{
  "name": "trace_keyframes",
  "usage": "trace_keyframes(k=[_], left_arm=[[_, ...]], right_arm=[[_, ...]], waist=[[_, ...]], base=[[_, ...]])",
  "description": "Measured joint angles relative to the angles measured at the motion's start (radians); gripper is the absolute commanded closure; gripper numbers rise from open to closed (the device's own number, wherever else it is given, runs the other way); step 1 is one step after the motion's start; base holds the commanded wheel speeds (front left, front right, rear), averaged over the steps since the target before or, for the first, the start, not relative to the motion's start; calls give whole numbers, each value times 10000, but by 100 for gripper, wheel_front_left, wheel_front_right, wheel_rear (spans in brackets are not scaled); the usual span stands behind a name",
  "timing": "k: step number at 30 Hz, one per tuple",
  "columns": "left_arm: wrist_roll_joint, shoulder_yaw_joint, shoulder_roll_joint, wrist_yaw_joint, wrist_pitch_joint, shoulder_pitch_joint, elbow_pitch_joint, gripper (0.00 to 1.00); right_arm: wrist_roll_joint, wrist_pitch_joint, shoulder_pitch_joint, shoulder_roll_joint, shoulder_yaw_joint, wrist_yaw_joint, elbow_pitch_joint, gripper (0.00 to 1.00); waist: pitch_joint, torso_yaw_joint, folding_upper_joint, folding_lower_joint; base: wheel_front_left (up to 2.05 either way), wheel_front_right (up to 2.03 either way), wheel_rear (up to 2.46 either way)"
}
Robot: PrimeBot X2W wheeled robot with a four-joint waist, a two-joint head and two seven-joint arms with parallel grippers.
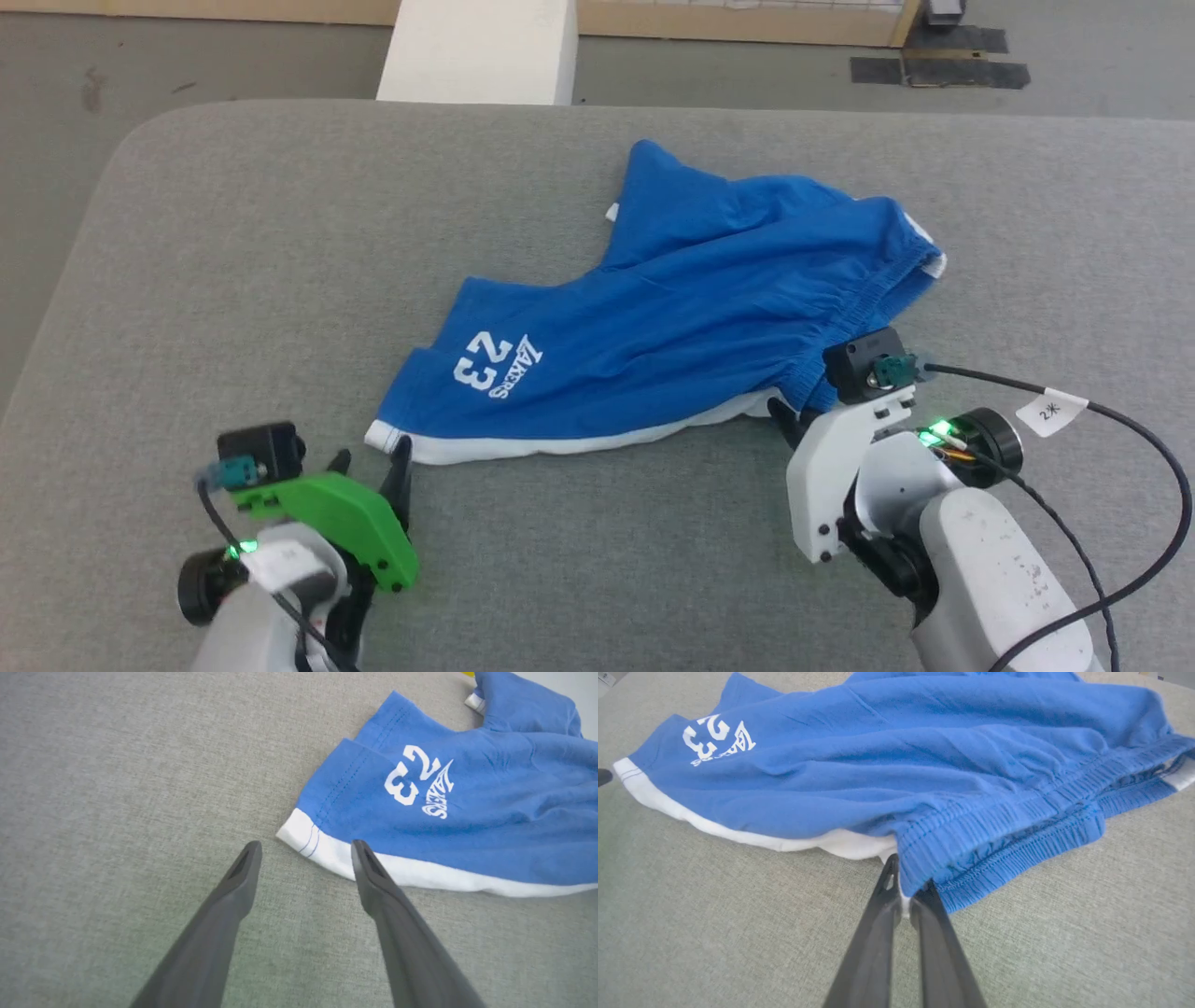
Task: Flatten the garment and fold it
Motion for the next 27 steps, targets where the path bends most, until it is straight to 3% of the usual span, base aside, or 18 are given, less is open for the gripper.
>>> trace_keyframes(k=[6, 7, 8, 9, 13, 20, 27], left_arm=[[-157, 58, 217, 428, 1478, -608, 410, 0], [-215, 38, 217, 437, 1730, -612, 522, 52], [-251, 12, 226, 437, 1919, -616, 573, 87], [-253, -4, 242, 437, 2010, -637, 587, 100], [-560, 61, 278, 405, 2102, -672, 600, 100], [-899, 128, 104, -50, 1440, -656, 466, 100], [-1967, 541, -176, -725, 928, -1387, -802, 100]], right_arm=[[19, 182, 245, 0, 190, 0, -422, 100], [21, 194, 261, 0, 222, 0, -474, 100], [36, 213, 261, 0, 247, 0, -518, 100], [36, 219, 261, 2, 261, 0, -550, 100], [36, 251, 261, 0, 261, 0, -662, 100], [67, 257, 299, 2, -23, 0, -853, 100], [1519, 953, 222, -8, -1168, 0, -1879, 100]], waist=[[43, -280, 0, 0], [62, -317, 0, 0], [81, -348, 0, 0], [95, -371, 0, 0], [150, -444, 0, 0], [10, -414, 0, 0], [-492, -397, 0, 0]], base=[[0, 0, 0], [0, 0, 0], [0, 0, 0], [0, 0, 0], [0, 0, 0], [0, 0, 0], [0, 0, 0]])
